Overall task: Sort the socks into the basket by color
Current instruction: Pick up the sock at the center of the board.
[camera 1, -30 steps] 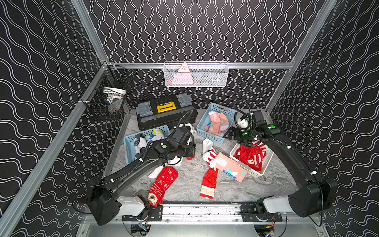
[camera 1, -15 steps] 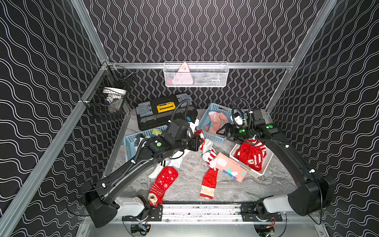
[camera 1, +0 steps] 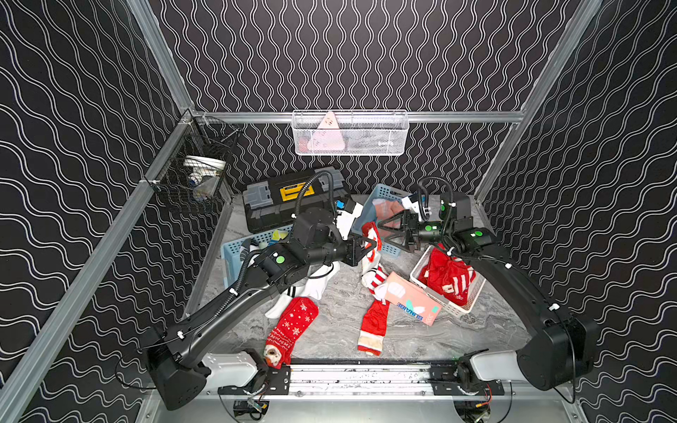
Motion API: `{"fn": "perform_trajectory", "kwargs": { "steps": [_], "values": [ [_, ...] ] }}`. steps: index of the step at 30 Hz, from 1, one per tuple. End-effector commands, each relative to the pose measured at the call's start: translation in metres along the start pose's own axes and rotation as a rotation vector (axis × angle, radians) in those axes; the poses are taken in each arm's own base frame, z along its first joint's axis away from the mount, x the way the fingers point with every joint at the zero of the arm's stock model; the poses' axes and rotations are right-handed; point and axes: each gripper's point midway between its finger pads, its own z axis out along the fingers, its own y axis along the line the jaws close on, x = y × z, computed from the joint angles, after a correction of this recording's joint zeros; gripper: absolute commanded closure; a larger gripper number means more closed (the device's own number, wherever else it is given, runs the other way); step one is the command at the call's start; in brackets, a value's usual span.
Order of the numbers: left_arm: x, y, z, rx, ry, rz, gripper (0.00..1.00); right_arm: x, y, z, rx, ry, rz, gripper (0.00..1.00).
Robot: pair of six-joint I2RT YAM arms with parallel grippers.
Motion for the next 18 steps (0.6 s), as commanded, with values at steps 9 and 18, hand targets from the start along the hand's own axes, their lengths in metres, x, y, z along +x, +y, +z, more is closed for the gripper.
{"fn": "perform_trajectory", "kwargs": {
  "steps": [9, 18],
  "values": [
    [-0.024, -0.023, 0.005, 0.116, -0.084, 0.039, 1.0, 0.008, 0.061, 0.0, -0.249, 0.072, -0.046, 0.14],
    [-0.024, -0.019, 0.012, 0.11, -0.086, 0.049, 1.0, 0.01, 0.08, -0.005, -0.332, 0.087, -0.059, 0.69]
  ]
}}
